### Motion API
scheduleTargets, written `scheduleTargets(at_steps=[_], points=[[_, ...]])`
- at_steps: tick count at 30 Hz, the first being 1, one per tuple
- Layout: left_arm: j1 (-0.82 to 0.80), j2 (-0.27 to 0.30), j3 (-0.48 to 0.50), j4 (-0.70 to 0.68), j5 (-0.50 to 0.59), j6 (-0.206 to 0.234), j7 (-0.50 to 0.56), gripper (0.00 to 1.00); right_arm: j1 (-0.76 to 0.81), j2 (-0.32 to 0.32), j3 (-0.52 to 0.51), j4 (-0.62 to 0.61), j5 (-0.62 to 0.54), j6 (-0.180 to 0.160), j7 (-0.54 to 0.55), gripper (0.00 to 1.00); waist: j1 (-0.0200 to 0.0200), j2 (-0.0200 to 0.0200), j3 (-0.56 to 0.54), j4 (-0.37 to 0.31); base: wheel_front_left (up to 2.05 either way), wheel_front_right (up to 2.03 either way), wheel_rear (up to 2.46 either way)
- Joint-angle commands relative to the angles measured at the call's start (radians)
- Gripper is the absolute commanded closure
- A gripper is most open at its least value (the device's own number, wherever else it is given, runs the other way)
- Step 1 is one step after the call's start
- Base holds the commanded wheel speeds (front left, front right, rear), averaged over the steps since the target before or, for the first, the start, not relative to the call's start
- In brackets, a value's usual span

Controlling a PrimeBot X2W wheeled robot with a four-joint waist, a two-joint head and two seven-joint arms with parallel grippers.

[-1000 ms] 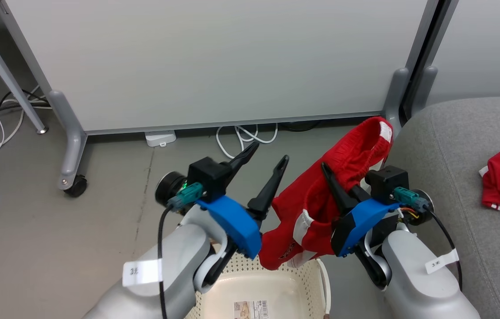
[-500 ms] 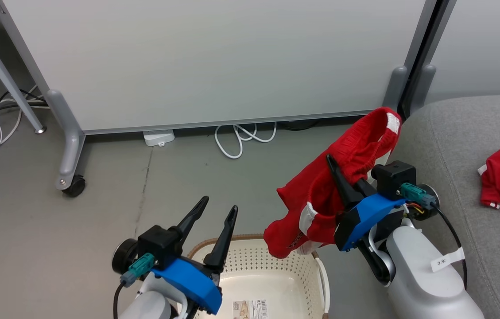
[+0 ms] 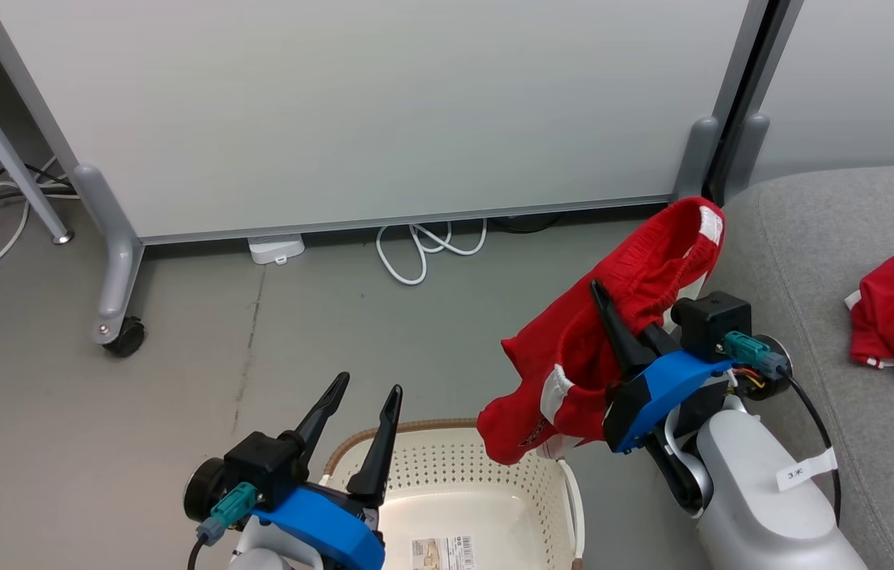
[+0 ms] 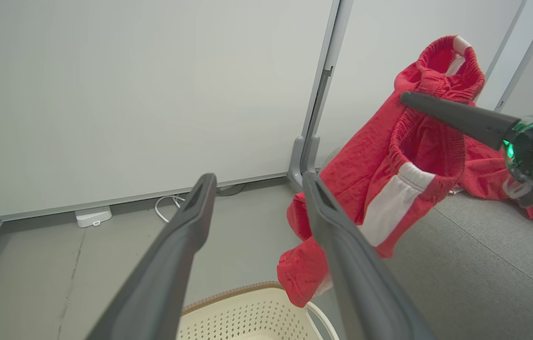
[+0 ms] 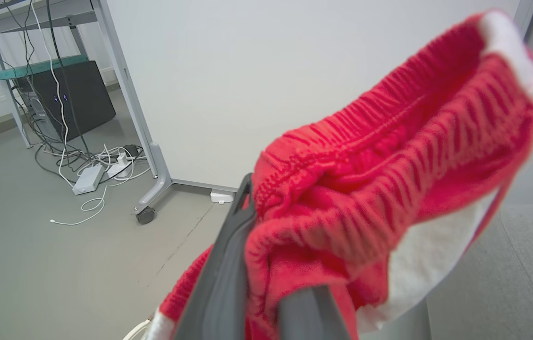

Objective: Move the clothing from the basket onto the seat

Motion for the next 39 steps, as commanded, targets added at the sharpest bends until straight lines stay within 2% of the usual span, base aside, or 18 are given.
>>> scheduleTargets(at_steps=[1, 7, 12, 31, 39], points=[[0.006, -0.002, 0.007, -0.001, 0.007, -0.005, -0.004, 0.0, 0.012, 0.0, -0.002, -0.005, -0.003, 0.0, 0.002, 1.0, 0.0, 0.0, 0.0, -0.001, 0.0, 0.0, 0.0], [0.014, -0.016, 0.02, 0.001, 0.029, -0.012, -0.004, 0.0, 0.021, 0.0, -0.003, -0.012, 0.002, 0.0, 0.003, 1.0, 0.0, 0.0, 0.001, -0.022, 0.0, 0.0, 0.0], [0.005, -0.016, 0.018, -0.015, 0.04, -0.013, -0.004, 0.0, 0.01, 0.0, -0.001, -0.024, 0.003, 0.0, 0.005, 1.0, 0.0, 0.0, 0.016, -0.069, 0.0, 0.0, 0.0], [-0.054, 0.01, -0.043, -0.053, 0.022, -0.012, -0.004, 0.0, 0.001, 0.0, -0.031, -0.039, -0.01, 0.0, -0.007, 1.0, 0.0, 0.0, 0.074, -0.379, 0.0, 0.0, 0.0], [-0.074, 0.016, -0.057, -0.051, 0.02, -0.013, -0.004, 0.0, 0.015, 0.001, -0.057, -0.045, -0.014, 0.0, -0.015, 1.0, 0.0, 0.0, 0.095, -0.457, 0.0, 0.0, 0.0]])
